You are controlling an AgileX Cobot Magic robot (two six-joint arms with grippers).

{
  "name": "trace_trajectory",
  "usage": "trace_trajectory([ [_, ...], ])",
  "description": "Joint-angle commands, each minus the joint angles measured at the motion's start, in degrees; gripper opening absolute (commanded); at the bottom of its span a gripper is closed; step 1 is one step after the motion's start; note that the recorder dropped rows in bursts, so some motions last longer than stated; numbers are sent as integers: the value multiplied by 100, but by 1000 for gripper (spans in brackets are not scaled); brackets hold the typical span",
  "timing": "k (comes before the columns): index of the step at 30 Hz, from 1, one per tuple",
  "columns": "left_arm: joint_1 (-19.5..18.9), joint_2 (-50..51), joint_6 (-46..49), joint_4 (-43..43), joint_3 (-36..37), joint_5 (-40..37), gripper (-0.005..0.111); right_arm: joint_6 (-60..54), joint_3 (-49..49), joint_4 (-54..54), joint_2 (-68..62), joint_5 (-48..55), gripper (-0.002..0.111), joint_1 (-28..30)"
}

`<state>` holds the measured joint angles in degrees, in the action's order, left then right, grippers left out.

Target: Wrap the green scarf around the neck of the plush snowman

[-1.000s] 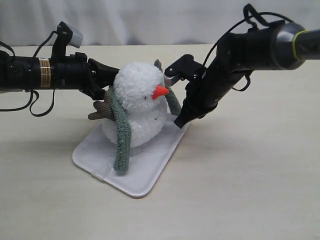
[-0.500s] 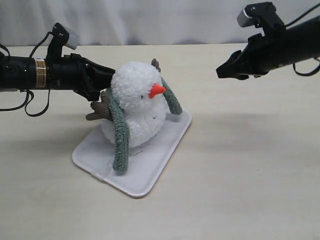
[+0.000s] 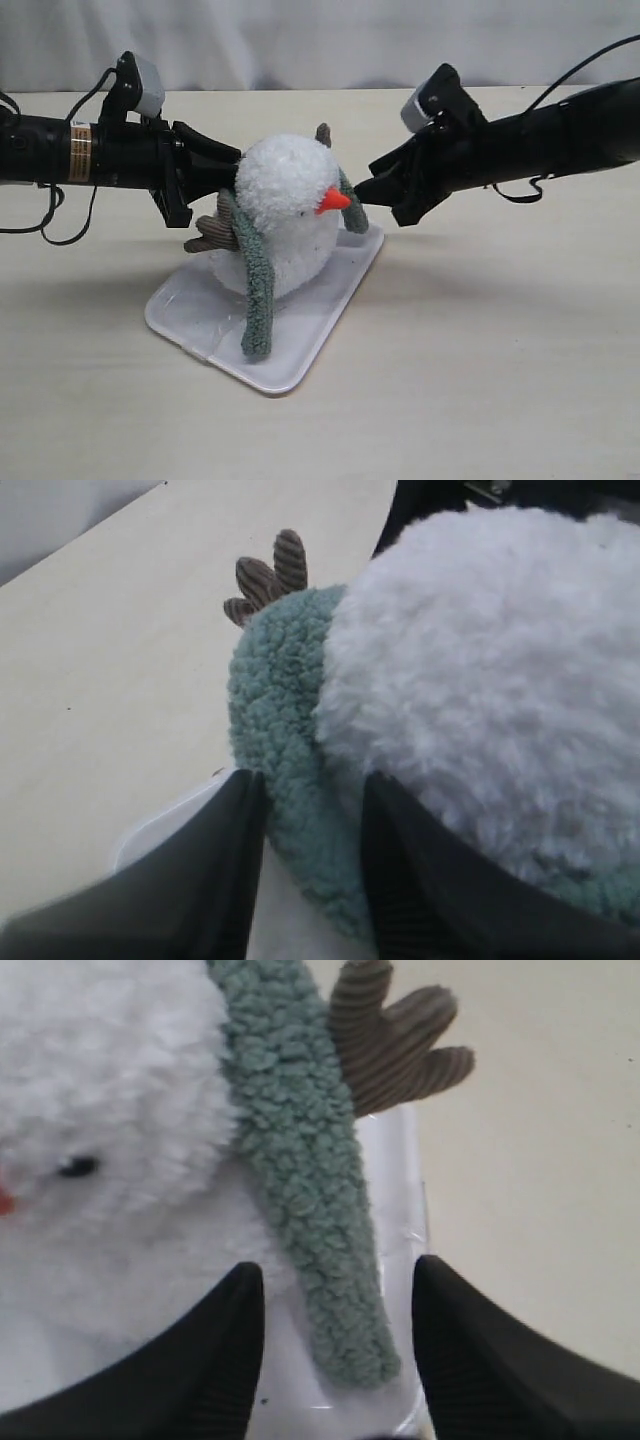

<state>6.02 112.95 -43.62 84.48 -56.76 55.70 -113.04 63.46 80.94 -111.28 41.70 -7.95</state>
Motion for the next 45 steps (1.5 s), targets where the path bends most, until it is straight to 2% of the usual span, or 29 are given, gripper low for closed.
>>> trace_trajectory([
  [1,0,-32,42,48,-5,53,32,-342,3,360,-97,-894,51,-231],
  [4,0,-32,42,48,-5,56,32,-276,154,384,-254,-765,56,-306],
  [10,0,-32,42,48,-5,6,32,-91,398,166,-693,-658,55,-349],
  [12,0,-32,58,48,-5,-8,32,-7,458,166,-816,-830,48,-349],
  [16,0,-32,56,36,-5,-9,32,43,494,3,-990,-633,24,-349],
  [19,0,-32,56,36,-5,-9,32,43,507,-114,-965,-391,19,-349],
  [23,0,-32,56,36,-5,-9,32,33,507,-114,-838,-133,27,-349],
  [27,0,-32,56,36,-5,-9,32,107,516,-290,-770,-119,51,-349],
  [29,0,-32,56,26,-5,-9,32,112,516,-180,-770,-316,58,-349],
  [30,0,-32,56,26,-5,-9,32,63,516,-34,-782,-491,58,-349],
  [32,0,-32,56,14,-5,-9,32,22,646,304,-911,-739,49,-349],
  [33,0,-32,56,15,-5,8,32,22,720,317,-1063,-656,41,-349],
  [35,0,-32,56,15,-5,30,32,-2,809,262,-1247,-149,32,-395],
  [37,0,-32,56,15,-5,30,32,-42,867,56,-1297,31,30,-491],
  [40,0,-32,56,15,-5,30,32,-22,889,-96,-1351,-538,30,-622],
  [43,0,-32,56,15,-5,30,32,-71,889,-106,-1454,-694,29,-685],
  [45,0,-32,56,15,-5,30,32,77,889,-339,-1371,-704,12,-685],
])
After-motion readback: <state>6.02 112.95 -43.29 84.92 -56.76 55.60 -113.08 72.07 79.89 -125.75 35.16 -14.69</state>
